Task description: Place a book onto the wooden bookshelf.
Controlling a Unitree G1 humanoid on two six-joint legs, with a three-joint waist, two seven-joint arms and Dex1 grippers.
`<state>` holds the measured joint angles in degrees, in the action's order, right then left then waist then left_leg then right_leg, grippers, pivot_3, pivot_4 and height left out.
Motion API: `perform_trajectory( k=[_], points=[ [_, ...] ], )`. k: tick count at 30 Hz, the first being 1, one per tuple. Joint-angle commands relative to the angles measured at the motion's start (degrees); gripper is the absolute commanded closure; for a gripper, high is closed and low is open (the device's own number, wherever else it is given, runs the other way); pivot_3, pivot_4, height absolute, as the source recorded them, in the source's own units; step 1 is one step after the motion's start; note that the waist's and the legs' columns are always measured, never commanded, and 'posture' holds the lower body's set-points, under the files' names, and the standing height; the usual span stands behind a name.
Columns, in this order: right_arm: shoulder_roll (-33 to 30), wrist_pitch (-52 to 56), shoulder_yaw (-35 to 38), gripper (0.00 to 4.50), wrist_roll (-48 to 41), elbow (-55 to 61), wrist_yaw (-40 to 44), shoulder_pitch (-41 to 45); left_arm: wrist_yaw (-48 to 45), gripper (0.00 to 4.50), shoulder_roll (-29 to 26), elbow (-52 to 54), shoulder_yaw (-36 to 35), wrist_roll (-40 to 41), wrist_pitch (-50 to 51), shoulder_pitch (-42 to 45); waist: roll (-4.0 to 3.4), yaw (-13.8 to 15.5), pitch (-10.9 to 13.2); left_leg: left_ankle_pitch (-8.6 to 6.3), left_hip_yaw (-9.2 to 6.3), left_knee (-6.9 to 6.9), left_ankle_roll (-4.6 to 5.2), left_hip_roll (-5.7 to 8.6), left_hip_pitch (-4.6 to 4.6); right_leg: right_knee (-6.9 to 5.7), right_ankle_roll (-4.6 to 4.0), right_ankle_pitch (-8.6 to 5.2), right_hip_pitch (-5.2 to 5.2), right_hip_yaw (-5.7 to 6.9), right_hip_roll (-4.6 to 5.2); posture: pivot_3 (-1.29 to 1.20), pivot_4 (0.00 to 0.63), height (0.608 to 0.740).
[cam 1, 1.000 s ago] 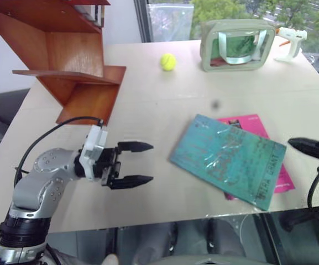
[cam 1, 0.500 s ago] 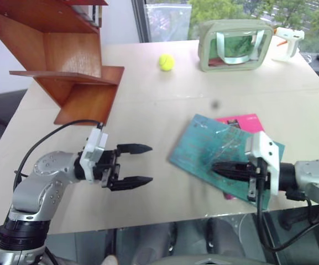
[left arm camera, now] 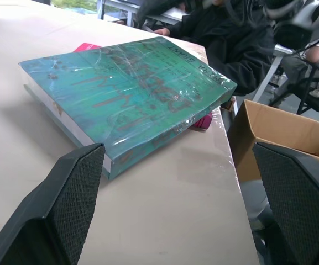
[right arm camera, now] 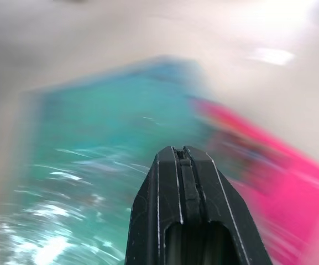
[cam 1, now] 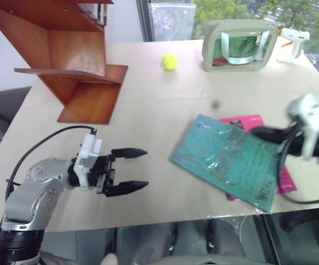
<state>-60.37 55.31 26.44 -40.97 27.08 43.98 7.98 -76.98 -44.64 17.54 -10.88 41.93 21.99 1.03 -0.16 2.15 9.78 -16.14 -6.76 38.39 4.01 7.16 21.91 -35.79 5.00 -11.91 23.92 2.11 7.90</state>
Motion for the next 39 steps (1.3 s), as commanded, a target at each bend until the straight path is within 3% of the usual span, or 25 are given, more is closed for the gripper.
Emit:
perform_trajectory(
  k=[1, 5, 10, 18, 32, 39],
  points=[
    [-4.1, -9.9, 2.4, 4.47, 10.3, -11.3, 3.2, -5.3, 0.6, 0.00, 0.5, 1.4, -0.7, 0.5, -1.2, 0.6, 0.01, -0.1, 0.0, 0.00, 0.04, 0.00, 0.00, -0.03, -0.02, -0.02, 0.00, 0.00, 0.00, -0.01, -0.01, 0.00, 0.150, 0.740],
    [-2.5, -17.4, -4.5, 4.47, 14.3, -22.9, 6.8, -3.6, 0.6, 0.00, 0.9, 0.7, 0.0, 0.0, -1.8, 2.0, -0.07, -1.4, 0.0, 0.01, 0.21, 0.03, -0.02, -0.09, -0.11, -0.13, 0.01, 0.01, -0.01, -0.17, -0.01, 0.00, 0.150, 0.740],
    [0.0, -18.6, -10.4, 4.47, 14.9, -26.6, 10.5, -1.9, 0.9, 0.00, 0.5, 1.2, -1.2, 0.2, -2.1, 1.2, -0.13, -2.4, 0.0, 0.02, 0.33, 0.04, -0.02, -0.20, -0.18, -0.14, 0.02, 0.01, -0.01, -0.34, -0.08, 0.00, 0.150, 0.740],
    [3.5, -14.4, -12.3, 4.47, 11.1, -20.3, 12.3, -4.2, 1.2, 0.00, -0.5, 2.2, -2.6, 0.7, -1.8, -0.3, -0.14, -1.6, 0.0, 0.00, 0.20, 0.03, -0.02, -0.16, -0.12, -0.11, 0.01, 0.01, 0.01, -0.39, -0.08, 0.00, 0.150, 0.740],
    [14.2, -6.7, -17.4, 4.47, 8.7, -13.8, 4.5, 2.6, 2.0, 0.00, -1.3, 2.9, -3.3, 1.3, -1.0, -0.5, -0.14, -1.4, -0.1, 0.00, 0.17, 0.02, -0.03, -0.16, -0.09, -0.10, 0.01, 0.01, 0.03, -0.39, -0.10, 0.00, 0.150, 0.740],
    [12.0, -7.5, -15.4, 4.47, 10.2, -13.9, 4.5, 2.1, 2.7, 0.00, -1.5, 4.1, -3.8, 2.0, -0.5, -1.4, -0.14, -1.3, 0.0, -0.01, 0.17, 0.02, -0.04, -0.16, -0.10, -0.10, 0.01, 0.01, 0.03, -0.39, -0.11, 0.00, 0.150, 0.740]
  ],
)
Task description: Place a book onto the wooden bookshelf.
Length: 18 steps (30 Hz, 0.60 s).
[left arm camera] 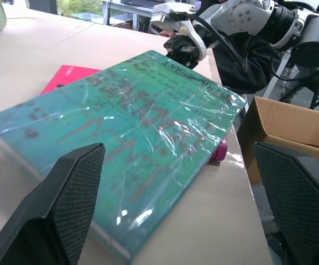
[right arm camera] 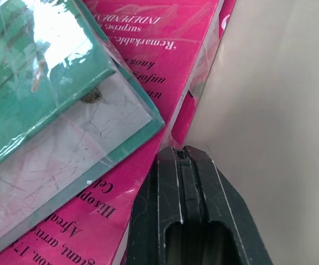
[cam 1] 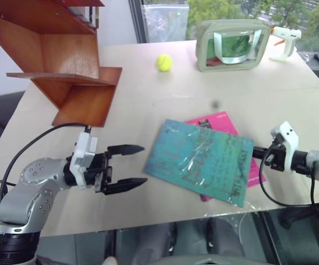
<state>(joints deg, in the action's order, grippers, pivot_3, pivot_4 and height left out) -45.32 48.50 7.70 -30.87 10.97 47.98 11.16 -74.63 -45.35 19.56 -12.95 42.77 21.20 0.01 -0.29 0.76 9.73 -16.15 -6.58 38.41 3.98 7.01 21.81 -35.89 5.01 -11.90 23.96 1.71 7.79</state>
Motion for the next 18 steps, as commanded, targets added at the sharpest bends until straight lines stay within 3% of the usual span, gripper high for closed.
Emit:
perform_trajectory(
  k=[1, 10, 14, 18],
  points=[
    [-4.3, -0.6, 5.0, 4.47, 0.1, 2.6, 0.8, -2.4, 0.5, 0.00, -0.8, 2.1, -1.8, 1.2, 0.3, -0.4, -0.01, 0.2, 0.0, 0.00, 0.00, 0.00, 0.00, 0.02, 0.03, 0.00, 0.00, 0.00, 0.02, 0.00, 0.01, 0.00, 0.150, 0.740],
    [-12.0, 3.2, 20.6, 4.47, -2.7, 12.3, 5.8, -22.1, 0.5, 0.00, 0.0, 1.1, 0.2, 0.9, 0.2, 1.5, -0.01, 0.5, 0.0, 0.00, -0.07, 0.00, 0.01, 0.03, 0.03, 0.01, 0.00, 0.00, -0.02, 0.06, 0.03, 0.00, 0.150, 0.740],
    [-12.3, 4.5, 22.7, 4.47, -4.3, 17.4, 8.0, -28.8, -0.1, 0.00, 0.0, 0.1, 1.0, 0.7, 0.4, 3.1, -0.01, 0.2, 0.0, 0.00, -0.05, 0.01, 0.01, 0.01, 0.01, 0.00, 0.01, 0.00, -0.04, 0.04, 0.01, 0.00, 0.150, 0.740],
    [-10.8, 5.8, 20.6, 4.47, -6.6, 20.6, 7.2, -29.8, -0.8, 0.00, -0.3, -0.8, 1.3, 0.6, 0.5, 4.2, -0.01, 0.0, 0.0, -0.01, 0.07, 0.03, 0.02, 0.01, -0.04, 0.00, 0.03, 0.01, -0.05, 0.05, 0.00, 0.00, 0.150, 0.740]
  ],
)
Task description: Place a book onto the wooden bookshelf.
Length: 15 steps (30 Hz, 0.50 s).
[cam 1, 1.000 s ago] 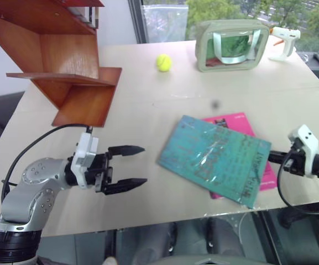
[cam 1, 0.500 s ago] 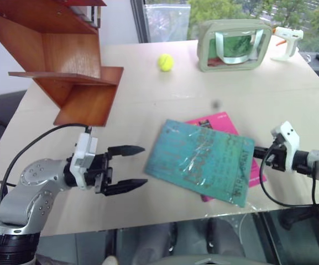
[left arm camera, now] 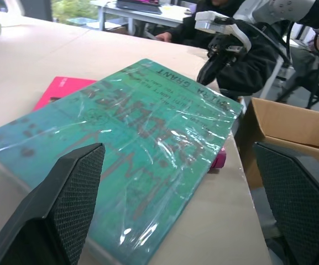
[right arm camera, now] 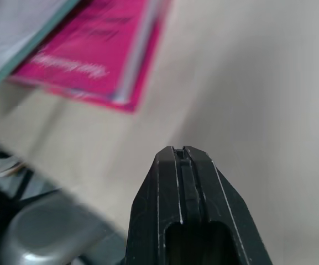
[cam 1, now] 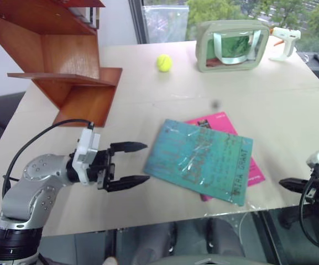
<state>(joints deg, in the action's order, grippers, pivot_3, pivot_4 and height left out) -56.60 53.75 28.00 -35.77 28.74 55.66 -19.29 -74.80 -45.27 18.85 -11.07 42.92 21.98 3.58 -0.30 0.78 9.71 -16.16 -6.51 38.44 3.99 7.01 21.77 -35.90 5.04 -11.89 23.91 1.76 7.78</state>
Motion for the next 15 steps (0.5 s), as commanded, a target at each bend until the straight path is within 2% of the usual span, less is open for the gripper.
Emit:
perform_trajectory(
  k=[1, 8, 15],
  points=[
    [1.2, 0.1, -1.2, 4.47, -1.5, 2.8, -1.4, 1.4, -0.7, 0.00, -0.4, -0.1, -0.5, 0.5, -0.3, 0.7, 0.02, 0.0, 0.0, 0.00, 0.00, 0.00, 0.00, 0.00, 0.00, 0.00, 0.00, 0.00, 0.00, 0.01, 0.00, 0.00, 0.150, 0.740],
    [5.5, -1.9, -12.1, 4.47, 0.2, 0.2, -5.3, 9.5, -0.6, 0.00, -0.5, 0.0, -0.6, 0.6, -0.1, 1.0, 0.09, 0.1, 0.0, 0.00, -0.03, 0.00, -0.01, -0.01, 0.03, 0.01, 0.00, 0.00, 0.01, -0.02, 0.00, 0.00, 0.150, 0.740],
    [8.9, -1.4, -15.8, 4.47, -1.4, 0.0, -7.1, 15.7, 0.0, 0.00, -0.4, 0.7, -1.0, 0.7, -0.1, 0.1, 0.09, 0.0, 0.0, 0.00, -0.08, 0.00, -0.01, -0.02, 0.04, 0.01, 0.00, 0.00, 0.02, -0.04, -0.01, 0.00, 0.150, 0.740]
  ],
)
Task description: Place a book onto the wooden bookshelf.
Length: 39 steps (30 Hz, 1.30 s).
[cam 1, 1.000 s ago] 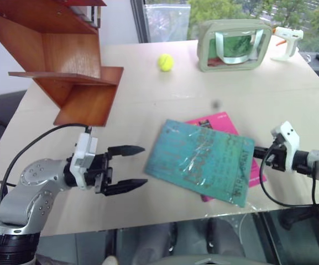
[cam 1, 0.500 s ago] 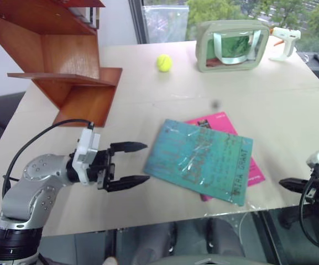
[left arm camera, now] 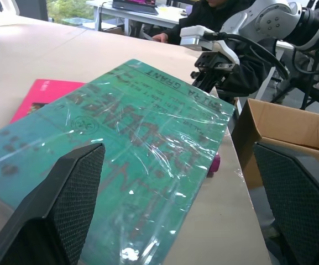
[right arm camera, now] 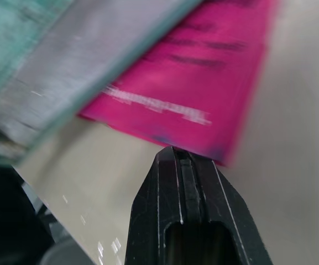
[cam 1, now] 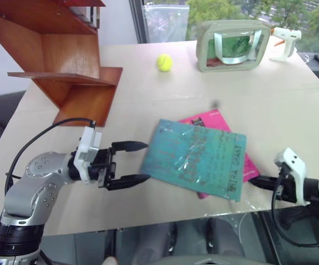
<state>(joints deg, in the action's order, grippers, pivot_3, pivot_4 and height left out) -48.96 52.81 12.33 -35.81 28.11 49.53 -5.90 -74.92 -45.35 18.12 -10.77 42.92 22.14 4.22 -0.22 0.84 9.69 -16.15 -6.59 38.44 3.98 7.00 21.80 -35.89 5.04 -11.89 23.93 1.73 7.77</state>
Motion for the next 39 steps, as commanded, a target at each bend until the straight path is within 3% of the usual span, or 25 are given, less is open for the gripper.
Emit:
perform_trajectory(
  k=[1, 10, 16, 20, 25, 30, 39],
  points=[
    [2.0, -0.3, -0.5, 4.47, -1.8, 0.4, -1.4, 3.7, 0.2, 0.00, -0.3, 1.6, -1.3, 0.7, -0.2, -0.8, 0.00, -0.1, 0.0, 0.00, 0.01, 0.00, 0.00, 0.00, 0.00, 0.00, 0.00, 0.00, 0.00, 0.00, 0.00, 0.00, 0.150, 0.740],
    [3.6, -0.9, -5.3, 4.47, -0.4, -4.4, -1.5, 11.4, 0.9, 0.00, -0.6, 2.3, -2.2, 1.4, 0.3, -1.7, 0.02, 0.0, 0.0, 0.00, -0.02, 0.00, 0.00, 0.00, 0.01, 0.00, -0.01, 0.00, 0.02, 0.02, -0.01, 0.00, 0.150, 0.740],
    [-4.3, 2.5, 3.0, 4.47, -5.2, 4.1, 4.1, -2.7, 1.7, 0.00, -0.8, 2.1, -4.1, 2.8, 1.5, -2.7, 0.01, 0.6, 0.0, -0.01, -0.16, -0.03, 0.02, 0.08, 0.11, 0.09, -0.01, -0.01, 0.04, 0.10, 0.06, 0.00, 0.150, 0.740],
    [-5.2, 3.3, 4.7, 4.47, -9.3, 10.3, 4.3, -5.9, 1.7, 0.00, -0.6, 1.1, -4.0, 2.6, 1.5, -1.6, 0.03, 0.0, 0.0, -0.01, -0.07, 0.02, 0.01, 0.04, 0.03, 0.02, 0.00, 0.00, -0.01, 0.02, 0.04, 0.00, 0.150, 0.740],
    [0.8, 4.8, -4.5, 4.47, -12.8, 12.9, -0.8, 4.0, 0.7, 0.00, -0.9, -1.5, -3.3, 2.0, 1.3, 0.9, 0.07, 0.0, 0.0, 0.02, -0.02, 0.04, -0.06, -0.13, -0.07, -0.02, 0.01, 0.01, -0.07, 0.03, -0.14, 0.00, 0.150, 0.740],
    [8.5, 6.0, -19.5, 4.47, -10.1, 9.9, -2.6, 15.5, -0.8, 0.00, -1.8, -4.4, -3.3, 0.9, 0.5, 2.9, 0.15, -0.1, 0.0, 0.04, -0.03, 0.04, -0.08, -0.12, -0.02, -0.03, -0.04, 0.04, 0.02, 0.10, -0.18, 0.00, 0.150, 0.740],
    [12.6, 5.9, -29.1, 4.47, -6.2, 7.1, -4.7, 22.7, -0.6, 0.00, -1.9, -3.6, -4.4, 0.9, 0.6, 1.8, 0.17, -0.1, 0.0, -0.01, -0.22, 0.02, -0.04, 0.07, 0.06, 0.05, -0.06, 0.04, 0.12, 0.10, -0.10, 0.00, 0.150, 0.740]
  ],
)
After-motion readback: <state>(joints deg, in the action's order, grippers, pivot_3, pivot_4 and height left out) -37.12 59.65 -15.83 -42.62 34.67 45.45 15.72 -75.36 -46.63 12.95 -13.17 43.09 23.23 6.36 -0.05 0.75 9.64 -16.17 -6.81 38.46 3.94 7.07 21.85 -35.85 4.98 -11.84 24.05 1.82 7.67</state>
